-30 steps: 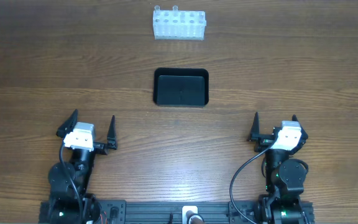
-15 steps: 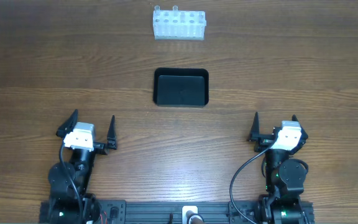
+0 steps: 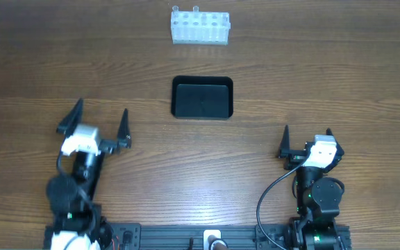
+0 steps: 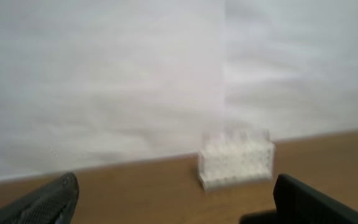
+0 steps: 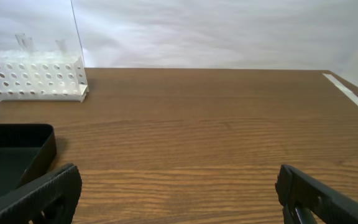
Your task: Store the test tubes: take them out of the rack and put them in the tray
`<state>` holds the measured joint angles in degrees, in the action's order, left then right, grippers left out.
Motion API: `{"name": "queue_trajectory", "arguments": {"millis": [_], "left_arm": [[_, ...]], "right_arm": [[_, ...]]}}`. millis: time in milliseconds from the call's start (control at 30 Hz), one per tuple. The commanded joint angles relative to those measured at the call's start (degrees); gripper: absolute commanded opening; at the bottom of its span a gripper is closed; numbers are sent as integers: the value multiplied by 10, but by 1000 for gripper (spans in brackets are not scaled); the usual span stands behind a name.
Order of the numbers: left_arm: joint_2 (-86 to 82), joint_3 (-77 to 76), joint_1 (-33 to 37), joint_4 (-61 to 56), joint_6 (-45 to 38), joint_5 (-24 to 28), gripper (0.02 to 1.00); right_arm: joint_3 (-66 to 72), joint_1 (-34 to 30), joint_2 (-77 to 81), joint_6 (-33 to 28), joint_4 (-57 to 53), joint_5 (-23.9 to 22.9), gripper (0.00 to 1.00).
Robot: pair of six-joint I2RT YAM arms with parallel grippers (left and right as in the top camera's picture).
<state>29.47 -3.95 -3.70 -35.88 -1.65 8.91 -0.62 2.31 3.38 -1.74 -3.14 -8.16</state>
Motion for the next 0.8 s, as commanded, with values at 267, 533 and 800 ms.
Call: {"name": "queue_trajectory", "arguments": {"millis": [267, 533, 800], "left_arm": [[504, -403, -51, 47, 35, 6, 1000], [724, -629, -102, 142, 37, -85, 996], [857, -744, -120, 144, 41, -108, 972]], "right_arm": [[3, 3, -5, -1, -2, -9, 993], [3, 3, -5, -1, -2, -9, 993], [3, 3, -5, 0, -2, -9, 993]]}}
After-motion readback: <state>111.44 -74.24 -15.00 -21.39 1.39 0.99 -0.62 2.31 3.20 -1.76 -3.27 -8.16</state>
